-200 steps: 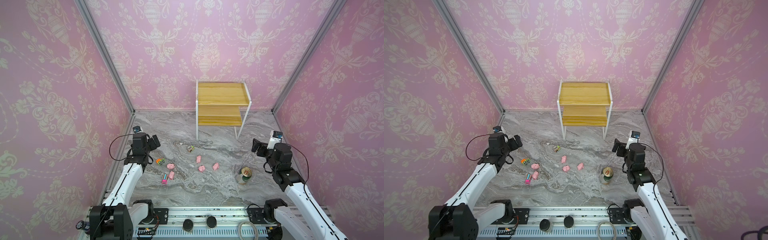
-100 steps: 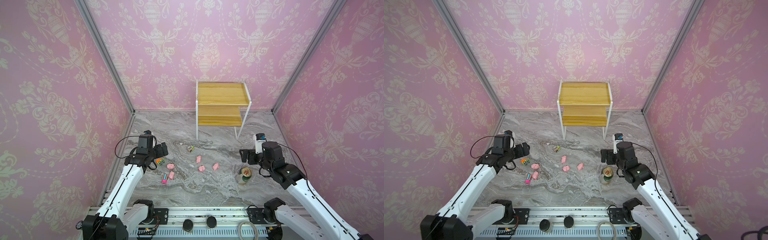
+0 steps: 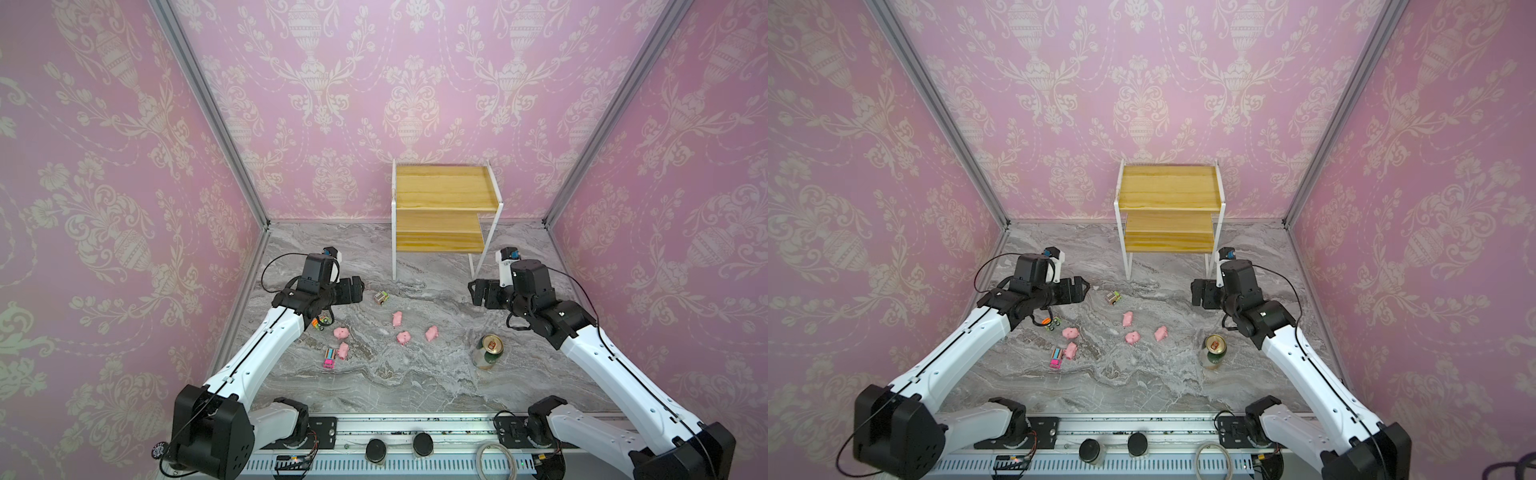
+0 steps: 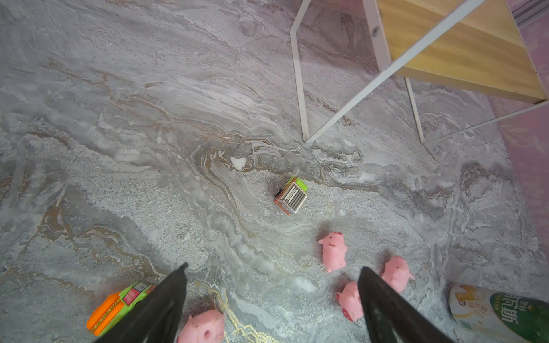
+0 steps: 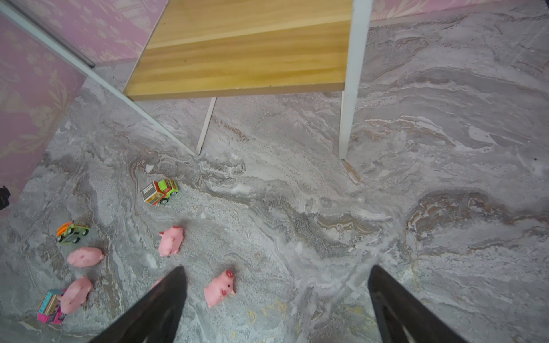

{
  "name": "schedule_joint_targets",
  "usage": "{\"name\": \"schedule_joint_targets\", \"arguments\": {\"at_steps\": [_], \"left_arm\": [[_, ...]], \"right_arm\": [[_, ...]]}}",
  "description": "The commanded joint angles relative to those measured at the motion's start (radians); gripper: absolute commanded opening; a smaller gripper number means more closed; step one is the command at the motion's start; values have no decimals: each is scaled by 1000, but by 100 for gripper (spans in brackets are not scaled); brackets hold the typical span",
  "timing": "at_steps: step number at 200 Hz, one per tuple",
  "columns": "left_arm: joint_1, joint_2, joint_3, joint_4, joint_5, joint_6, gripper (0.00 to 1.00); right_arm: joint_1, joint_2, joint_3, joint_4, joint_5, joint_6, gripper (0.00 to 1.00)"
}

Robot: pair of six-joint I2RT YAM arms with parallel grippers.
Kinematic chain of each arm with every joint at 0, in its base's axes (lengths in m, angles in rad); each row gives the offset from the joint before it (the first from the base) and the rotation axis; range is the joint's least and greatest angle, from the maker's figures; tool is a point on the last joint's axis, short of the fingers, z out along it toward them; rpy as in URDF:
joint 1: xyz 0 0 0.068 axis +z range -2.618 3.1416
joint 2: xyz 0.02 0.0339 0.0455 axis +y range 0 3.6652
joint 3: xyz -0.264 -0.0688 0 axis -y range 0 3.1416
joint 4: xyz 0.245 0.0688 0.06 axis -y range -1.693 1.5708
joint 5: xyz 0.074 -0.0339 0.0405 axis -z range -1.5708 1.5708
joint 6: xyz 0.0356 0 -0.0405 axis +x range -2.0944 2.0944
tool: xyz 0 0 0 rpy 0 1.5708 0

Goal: Organize plastic toys on shelves
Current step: Move the plastic toy to the top-center of the table.

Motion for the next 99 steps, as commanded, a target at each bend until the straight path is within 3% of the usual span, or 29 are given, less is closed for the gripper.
{"name": "schedule_joint_targets", "arguments": {"at_steps": [1, 45, 99], "left_arm": [[-6, 57, 84, -5, -18, -19, 92], [3, 198, 232, -78, -15, -42, 93], [114, 355, 424, -184, 121, -110, 94]], "right_arm": [[-83, 52, 67, 21, -39, 126, 95], [-272, 196, 196, 28, -122, 292, 94], [-344, 481, 461, -6, -214, 357, 92]]}}
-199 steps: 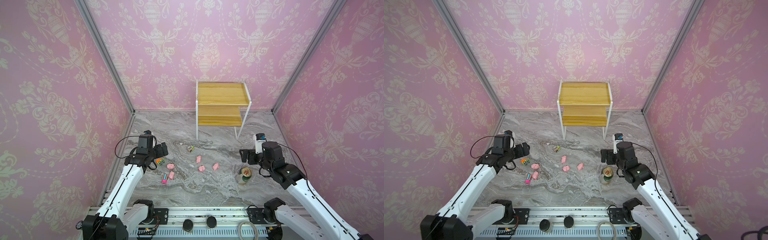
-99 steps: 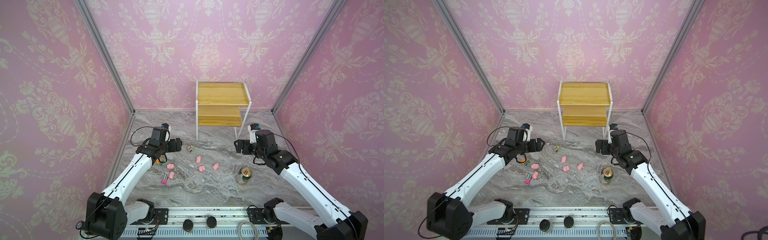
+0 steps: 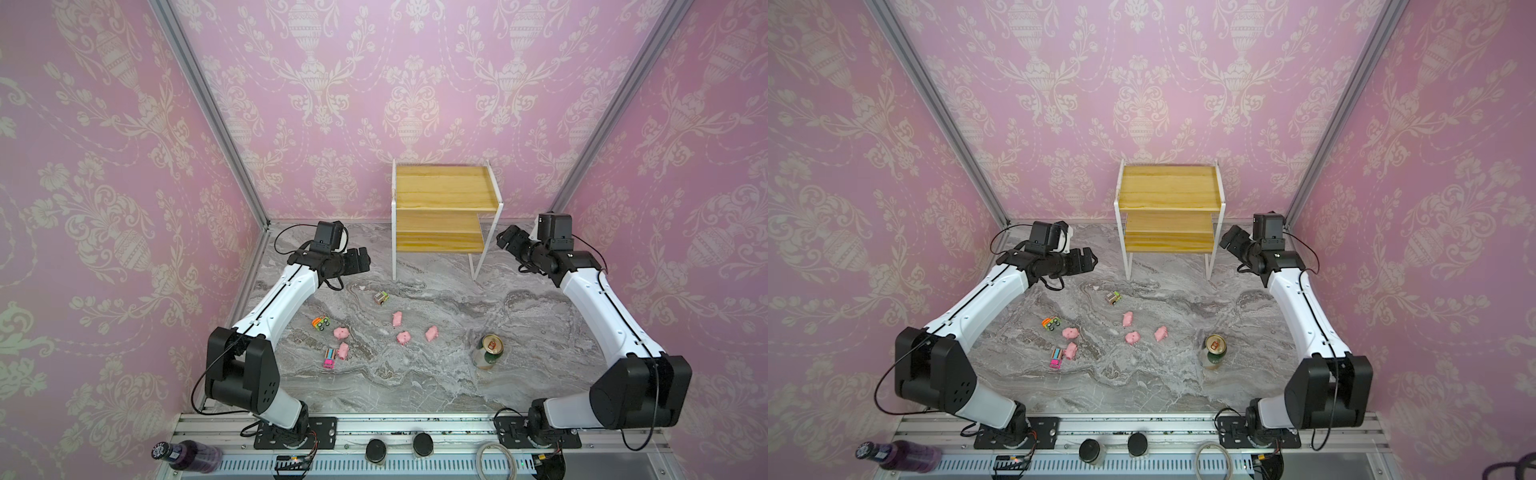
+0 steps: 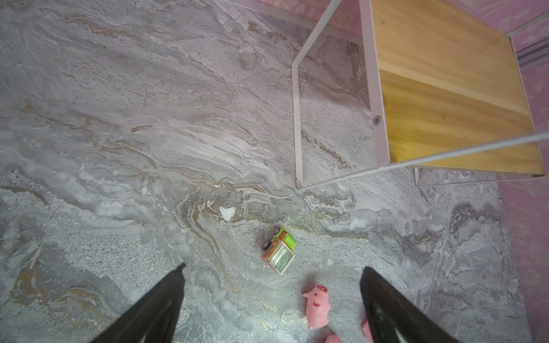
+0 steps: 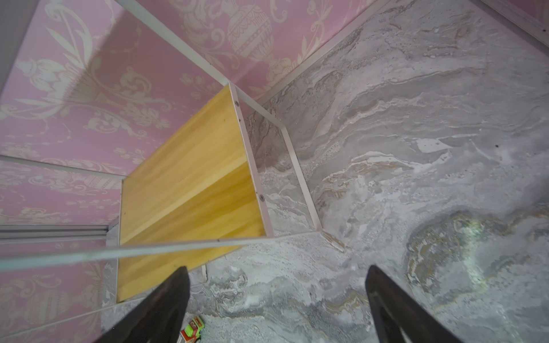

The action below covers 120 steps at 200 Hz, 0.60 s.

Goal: Organize plastic toys on shelves
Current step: Move the plastic toy to the top-center of the table.

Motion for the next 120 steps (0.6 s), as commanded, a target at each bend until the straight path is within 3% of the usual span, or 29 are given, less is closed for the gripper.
{"name": "schedule_joint_targets", "arguments": {"at_steps": [1, 61, 120], "left_arm": [[67, 31, 63, -81, 82, -56, 94], [202, 67, 87, -134, 111, -72, 94], [229, 122, 139, -176, 108, -45, 94]], "right_arm": [[-15, 87, 84, -20, -73, 67, 92], [-19, 294, 215, 6, -154, 153, 90], [-11, 408, 265, 28, -182, 151, 90]]}}
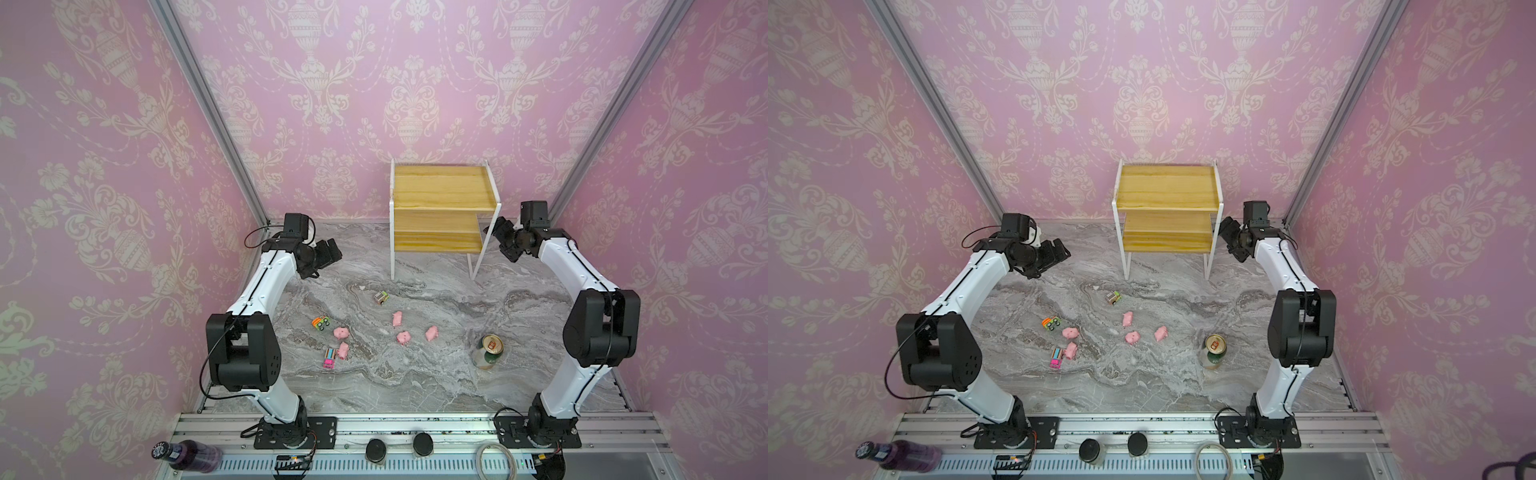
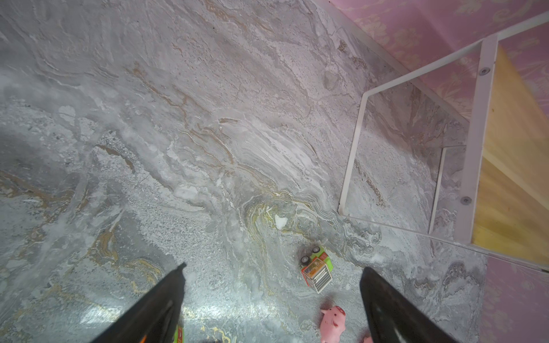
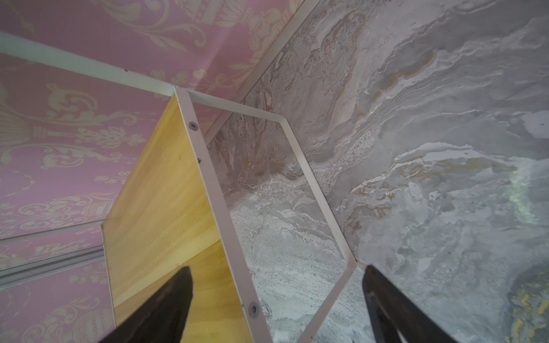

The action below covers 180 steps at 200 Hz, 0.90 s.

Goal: Organize plastic toys on shelves
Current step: Move the plastic toy to the top-center of the table.

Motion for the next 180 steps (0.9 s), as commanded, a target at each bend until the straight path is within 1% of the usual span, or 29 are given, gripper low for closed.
{"name": "schedule_joint_targets", "arguments": {"at_steps": [1, 25, 44, 92, 105, 132, 158, 180], "left_arm": [[4, 26, 45, -48, 24, 14, 94], [4, 46, 61, -53, 30, 21, 93], [3, 51, 69, -57, 31, 22, 93], [4, 43, 68, -76, 19, 42, 93], [5, 41, 68, -76, 15, 42, 93], [5, 43, 77, -83, 8, 43, 93], [6, 43, 90, -94, -12, 46, 93], [11, 48, 101, -112, -36, 57, 93]], "right_arm": [[13, 35, 45, 18, -42, 7, 90], [14, 89, 84, 19, -54, -19, 90], [8, 109, 92, 59, -57, -34, 90], [-23, 141, 106, 214, -89, 4, 89], [-32, 151, 122, 227, -84, 16, 89], [-42, 198, 205, 126, -40, -14, 89], [-43, 262, 304, -11, -11, -67, 89], [-43, 299, 354, -71, -2, -106, 89]]}}
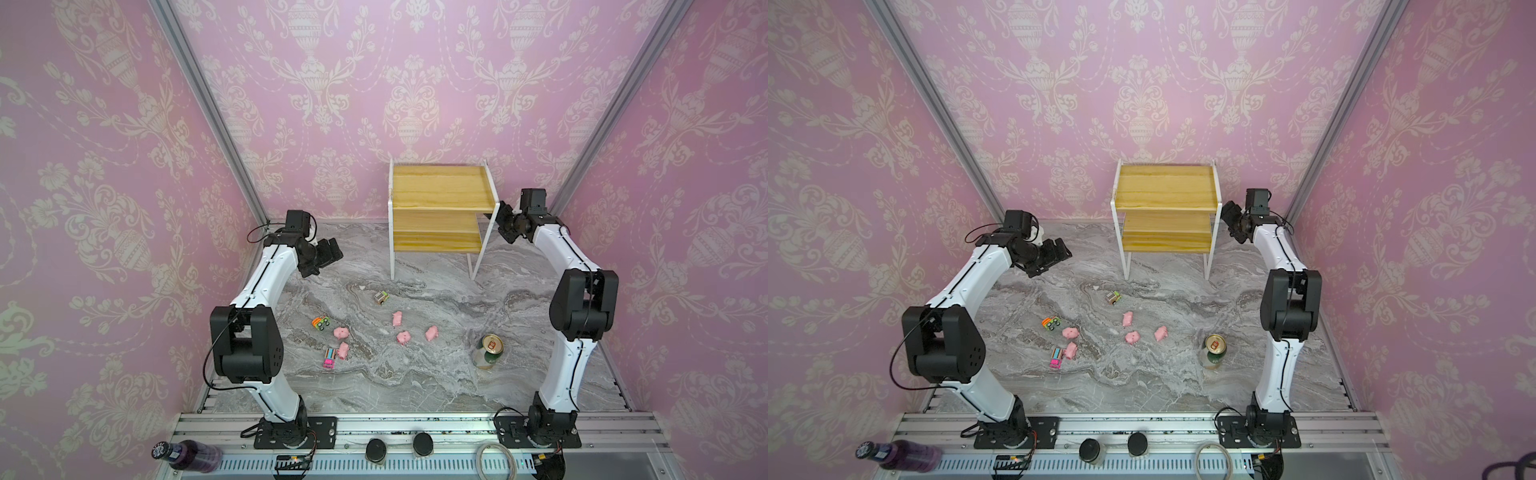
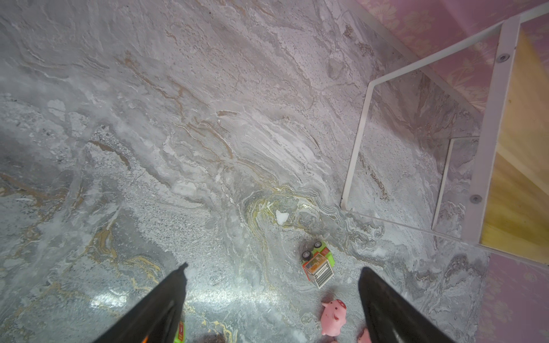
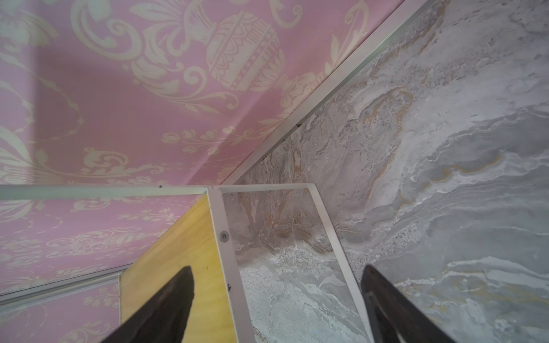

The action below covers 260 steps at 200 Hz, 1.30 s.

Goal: Organize plastic toys on shelves
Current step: Move the plastic toy to the top-center of the table.

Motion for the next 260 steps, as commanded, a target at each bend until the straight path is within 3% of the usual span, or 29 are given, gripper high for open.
{"name": "schedule_joint_targets", "arguments": {"at_steps": [1, 108, 260], "left_arm": [[10, -1, 37, -48, -49, 37, 92], [40, 30, 51, -135, -170, 68, 92], [60, -5, 15, -140, -166, 87, 92]], "right_arm": [[1, 43, 56, -128, 27, -69, 89], [79, 127, 151, -217, 1, -168, 88], [222, 272, 339, -197, -45, -68, 88]]}}
